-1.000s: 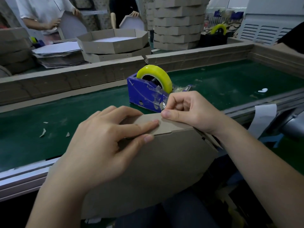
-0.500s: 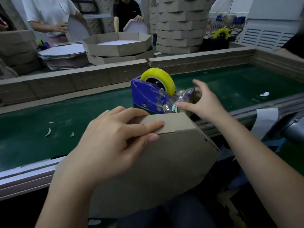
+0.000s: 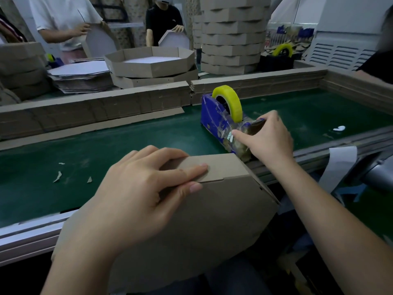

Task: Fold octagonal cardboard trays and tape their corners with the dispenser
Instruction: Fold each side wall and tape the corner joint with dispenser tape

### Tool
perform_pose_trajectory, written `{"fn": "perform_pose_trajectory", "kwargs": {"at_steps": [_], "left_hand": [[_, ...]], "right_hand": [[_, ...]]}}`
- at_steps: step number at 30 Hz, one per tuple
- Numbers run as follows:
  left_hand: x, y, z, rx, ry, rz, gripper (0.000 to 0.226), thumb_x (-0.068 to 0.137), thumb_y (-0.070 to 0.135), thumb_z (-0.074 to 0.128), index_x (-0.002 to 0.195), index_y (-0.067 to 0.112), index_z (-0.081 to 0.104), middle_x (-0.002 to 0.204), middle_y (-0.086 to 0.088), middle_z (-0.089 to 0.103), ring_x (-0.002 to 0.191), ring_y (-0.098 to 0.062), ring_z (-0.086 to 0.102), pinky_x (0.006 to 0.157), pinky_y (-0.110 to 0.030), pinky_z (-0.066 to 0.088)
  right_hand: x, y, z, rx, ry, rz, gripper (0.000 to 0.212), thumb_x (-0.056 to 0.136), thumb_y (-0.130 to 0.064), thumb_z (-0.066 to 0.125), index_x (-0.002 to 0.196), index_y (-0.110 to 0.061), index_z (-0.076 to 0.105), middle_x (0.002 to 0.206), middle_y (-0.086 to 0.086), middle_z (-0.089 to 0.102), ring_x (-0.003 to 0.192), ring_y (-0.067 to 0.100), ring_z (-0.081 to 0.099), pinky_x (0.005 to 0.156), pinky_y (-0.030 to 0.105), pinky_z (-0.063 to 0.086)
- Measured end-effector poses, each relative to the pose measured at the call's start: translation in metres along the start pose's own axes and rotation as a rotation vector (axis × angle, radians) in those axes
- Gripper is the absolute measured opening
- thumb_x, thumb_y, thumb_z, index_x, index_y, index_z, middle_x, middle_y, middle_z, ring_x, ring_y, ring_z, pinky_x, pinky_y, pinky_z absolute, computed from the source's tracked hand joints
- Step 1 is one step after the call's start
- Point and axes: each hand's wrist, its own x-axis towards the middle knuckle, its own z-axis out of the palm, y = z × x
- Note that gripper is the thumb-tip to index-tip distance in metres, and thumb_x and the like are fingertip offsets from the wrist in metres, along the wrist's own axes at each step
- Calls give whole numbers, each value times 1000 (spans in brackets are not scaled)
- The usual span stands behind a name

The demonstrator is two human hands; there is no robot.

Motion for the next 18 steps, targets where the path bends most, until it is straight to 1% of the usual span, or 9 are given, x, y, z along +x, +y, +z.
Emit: {"fn": "perform_pose_trajectory", "kwargs": {"at_steps": [2,5,7,8,9,11,14,16,18], "left_hand": [[2,0,1,-1,0,1,37,92,48,43,116,38,69,110,7,68,88,-21,62,69,-38,51],[5,-1,2,-16,2,-3,37,92,48,43,116,38,69,110,8,68,89,-20,62,69,-38,51],[6,-2,3,-15,13,0,37,92,48,44,115,38,70,111,8,68,89,-21,63,68,-39,52],[6,-2,4,-17,14,4,36,92,48,44,115,38,70,111,8,68,90,-21,63,69,-39,52],[7,-2,5,-22,14,6,36,92,48,44,115,38,70,112,8,68,90,-21,63,69,-40,52],[7,-2,5,-28,19,7,36,91,48,45,114,38,70,112,8,68,90,-21,63,69,-41,52],[7,-1,5,-20,19,5,36,91,48,45,114,38,70,112,9,68,90,-21,63,69,-41,52],[7,-1,5,-22,19,3,36,91,48,45,114,38,71,111,9,68,90,-21,63,69,-40,52],[6,0,5,-21,15,2,36,91,48,45,114,38,71,111,9,68,89,-21,63,69,-40,52]], "right_hand": [[6,2,-5,-59,-58,-45,72,60,-77,68,101,-25,39,104,-4,42,89,16,46,71,33,39],[19,2,-18,149,-220,7,64,66,-80,59,98,-25,59,116,-1,38,105,15,41,86,37,38],[25,0,-25,303,-310,104,46,80,-68,57,93,-26,71,129,-1,45,111,16,45,91,36,33],[27,-2,-28,357,-322,137,34,84,-59,59,87,-28,74,128,0,54,111,17,50,90,33,33],[29,-4,-30,407,-328,159,24,86,-48,63,80,-28,75,117,1,64,107,17,54,85,30,34],[30,-8,-34,490,-337,199,17,83,-33,68,70,-26,75,91,-4,70,88,16,56,71,29,37],[28,-10,-39,606,-369,323,10,78,-23,73,73,-16,76,82,3,65,56,8,39,45,19,29],[27,-13,-41,755,-381,422,8,80,-18,73,80,-11,74,79,5,60,50,5,32,41,15,27],[29,-20,-44,884,-356,506,15,80,-19,74,90,-8,74,72,-2,48,51,4,31,47,14,37]]}}
